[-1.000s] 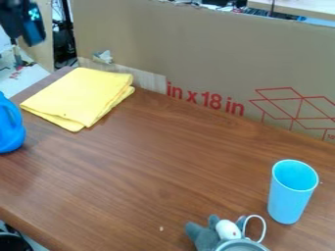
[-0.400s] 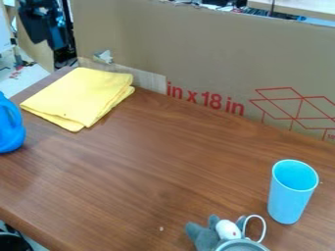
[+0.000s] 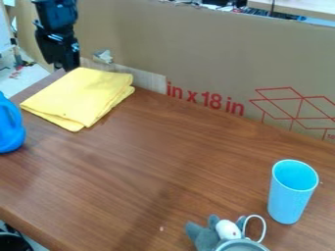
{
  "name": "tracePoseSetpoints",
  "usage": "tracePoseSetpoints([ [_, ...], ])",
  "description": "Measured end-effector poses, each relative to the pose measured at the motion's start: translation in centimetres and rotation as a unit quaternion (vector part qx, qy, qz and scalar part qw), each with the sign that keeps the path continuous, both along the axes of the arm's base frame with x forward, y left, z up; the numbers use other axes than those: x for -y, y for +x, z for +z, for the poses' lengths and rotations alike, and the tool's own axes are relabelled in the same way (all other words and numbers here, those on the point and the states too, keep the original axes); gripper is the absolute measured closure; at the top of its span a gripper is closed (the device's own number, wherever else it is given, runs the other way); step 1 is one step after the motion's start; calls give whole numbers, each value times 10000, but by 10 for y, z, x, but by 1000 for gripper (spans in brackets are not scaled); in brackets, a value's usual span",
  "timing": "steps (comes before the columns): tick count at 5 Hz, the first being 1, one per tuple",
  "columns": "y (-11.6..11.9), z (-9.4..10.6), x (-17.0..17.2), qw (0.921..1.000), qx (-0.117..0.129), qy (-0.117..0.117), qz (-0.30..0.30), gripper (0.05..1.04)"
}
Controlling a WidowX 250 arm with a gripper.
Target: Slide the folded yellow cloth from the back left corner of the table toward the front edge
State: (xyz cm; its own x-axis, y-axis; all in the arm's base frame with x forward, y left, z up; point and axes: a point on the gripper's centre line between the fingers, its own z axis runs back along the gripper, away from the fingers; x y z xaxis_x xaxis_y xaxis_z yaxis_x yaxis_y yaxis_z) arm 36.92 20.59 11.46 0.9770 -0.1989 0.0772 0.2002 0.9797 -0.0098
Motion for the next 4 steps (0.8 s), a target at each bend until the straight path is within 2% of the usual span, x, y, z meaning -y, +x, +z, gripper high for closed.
tracePoseSetpoints([
  [2,14,-15,-15,9991,19,347,226,82],
  [3,19,-21,-23,9981,-63,532,310,82],
  [4,20,-35,-29,9970,-257,646,351,82],
])
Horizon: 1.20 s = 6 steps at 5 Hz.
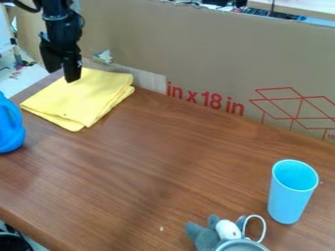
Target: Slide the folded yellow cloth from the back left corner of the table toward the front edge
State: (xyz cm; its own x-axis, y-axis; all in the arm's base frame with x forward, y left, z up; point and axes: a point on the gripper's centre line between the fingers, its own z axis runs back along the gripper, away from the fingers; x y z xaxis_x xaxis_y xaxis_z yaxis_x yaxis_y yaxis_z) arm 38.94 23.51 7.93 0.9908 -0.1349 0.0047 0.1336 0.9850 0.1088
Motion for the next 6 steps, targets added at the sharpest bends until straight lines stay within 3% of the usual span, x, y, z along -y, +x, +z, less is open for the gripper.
tracePoseSetpoints([
  [1,-1,-12,-5,9998,-184,85,7,82],
  [3,7,-25,6,9993,-276,141,-222,82],
  [4,3,-41,17,9984,-435,62,-362,82],
  [6,-11,-52,36,9973,-495,32,-545,82],
])
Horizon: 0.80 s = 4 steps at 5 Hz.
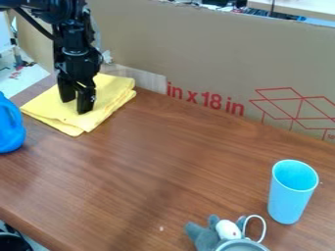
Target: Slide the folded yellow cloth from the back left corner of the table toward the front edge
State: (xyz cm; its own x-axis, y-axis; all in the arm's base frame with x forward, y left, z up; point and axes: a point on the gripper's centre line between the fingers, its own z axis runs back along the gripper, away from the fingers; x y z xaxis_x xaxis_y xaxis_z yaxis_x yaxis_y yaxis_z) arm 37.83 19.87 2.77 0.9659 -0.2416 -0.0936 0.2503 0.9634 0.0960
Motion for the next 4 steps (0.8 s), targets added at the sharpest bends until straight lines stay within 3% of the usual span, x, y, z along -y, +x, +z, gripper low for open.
tracePoseSetpoints([
  [1,-22,-3,35,9991,-228,-329,-158,82],
  [2,-51,-1,84,9928,-399,-1034,-465,82],
  [3,-82,-3,128,9839,-332,-1531,-862,82],
  [4,-91,-11,151,9804,-289,-1759,-839,82],
])
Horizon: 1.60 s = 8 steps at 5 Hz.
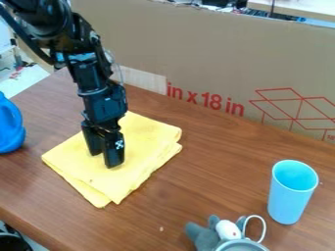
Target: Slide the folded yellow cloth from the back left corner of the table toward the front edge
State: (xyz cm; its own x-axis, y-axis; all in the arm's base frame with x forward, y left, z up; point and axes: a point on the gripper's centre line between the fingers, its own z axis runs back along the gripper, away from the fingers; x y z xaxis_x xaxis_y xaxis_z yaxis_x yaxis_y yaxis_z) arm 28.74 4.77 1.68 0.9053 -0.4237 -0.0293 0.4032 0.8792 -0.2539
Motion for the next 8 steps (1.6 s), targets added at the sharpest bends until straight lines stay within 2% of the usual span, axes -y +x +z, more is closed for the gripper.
tracePoseSetpoints([
  [1,-2,-2,2,10000,-6,-39,41,82],
  [2,-8,3,7,9992,-255,-130,261,83],
  [3,-33,11,16,9925,-1131,110,442,83],
  [4,-66,21,19,9870,-1574,273,194,83],
  [5,-70,32,18,9892,-1428,309,102,83],
  [6,-46,44,19,9964,-851,8,63,83],
  [7,-22,82,16,9996,-88,-208,173,83],
  [8,-24,113,23,9991,420,42,67,83],
])
